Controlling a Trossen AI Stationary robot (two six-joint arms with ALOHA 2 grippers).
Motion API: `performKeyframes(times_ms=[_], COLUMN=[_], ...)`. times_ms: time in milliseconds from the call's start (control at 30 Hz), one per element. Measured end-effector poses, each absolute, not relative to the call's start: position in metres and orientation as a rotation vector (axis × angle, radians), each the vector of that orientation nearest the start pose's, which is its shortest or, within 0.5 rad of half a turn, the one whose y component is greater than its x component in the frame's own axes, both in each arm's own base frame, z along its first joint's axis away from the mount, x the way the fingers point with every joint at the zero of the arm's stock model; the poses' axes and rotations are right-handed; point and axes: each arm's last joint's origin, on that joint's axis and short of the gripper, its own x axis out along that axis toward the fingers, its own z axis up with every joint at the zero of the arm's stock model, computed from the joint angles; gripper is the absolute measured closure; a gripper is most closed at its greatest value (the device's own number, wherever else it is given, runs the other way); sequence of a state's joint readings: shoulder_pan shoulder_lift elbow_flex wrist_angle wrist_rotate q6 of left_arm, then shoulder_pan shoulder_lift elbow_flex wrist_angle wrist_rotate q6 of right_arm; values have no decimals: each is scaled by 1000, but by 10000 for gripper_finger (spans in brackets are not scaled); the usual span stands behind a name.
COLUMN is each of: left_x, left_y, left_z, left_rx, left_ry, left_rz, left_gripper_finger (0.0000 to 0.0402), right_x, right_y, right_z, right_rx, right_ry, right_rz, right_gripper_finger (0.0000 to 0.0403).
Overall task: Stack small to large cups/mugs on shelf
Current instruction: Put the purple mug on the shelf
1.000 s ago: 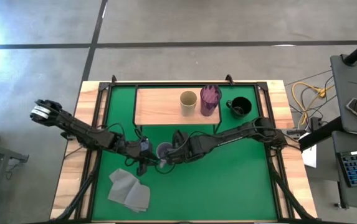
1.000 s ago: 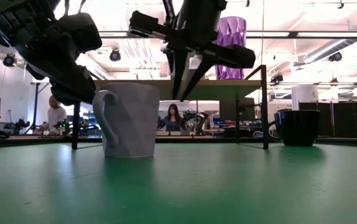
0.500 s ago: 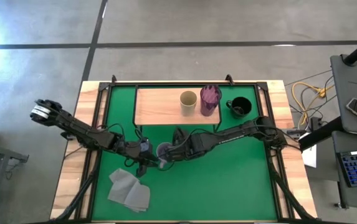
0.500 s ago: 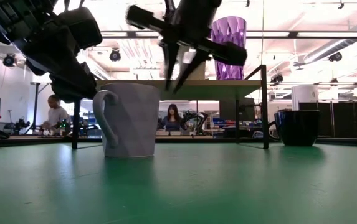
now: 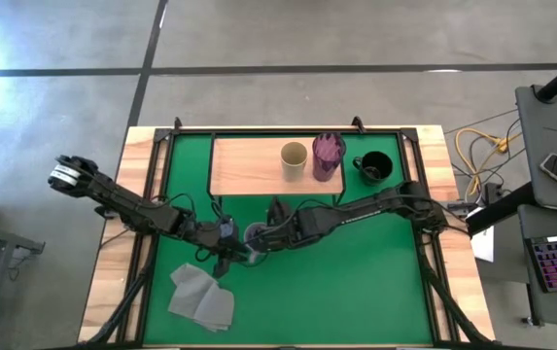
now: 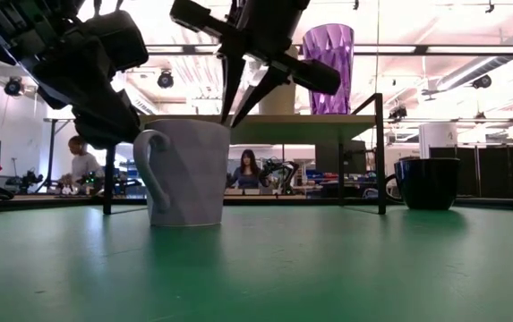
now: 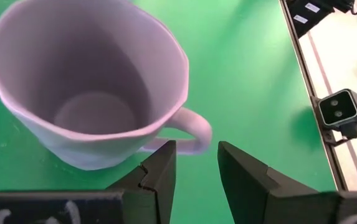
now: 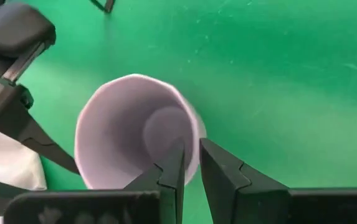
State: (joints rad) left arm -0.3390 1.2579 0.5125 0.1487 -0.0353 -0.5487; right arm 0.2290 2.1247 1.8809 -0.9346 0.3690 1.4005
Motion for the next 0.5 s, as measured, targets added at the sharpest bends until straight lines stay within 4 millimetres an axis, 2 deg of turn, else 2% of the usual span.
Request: performKeyframes(times_ms=[100, 233, 500], left_x=[225, 223, 224], left_y=[-80, -80, -79], left_z=[177, 175, 176], left_rx=[-418, -412, -401], left_ry=[657, 662, 650], left_rz=[-130, -117, -105], left_gripper_finger=[297, 297, 297], right_x=[431, 421, 429], right_y=[91, 94, 95], right_z=[242, 236, 228], right_rx=[885, 904, 957], right_ry=[840, 939, 911], right_rz=[-885, -940, -867], right_gripper_finger=[360, 360, 360])
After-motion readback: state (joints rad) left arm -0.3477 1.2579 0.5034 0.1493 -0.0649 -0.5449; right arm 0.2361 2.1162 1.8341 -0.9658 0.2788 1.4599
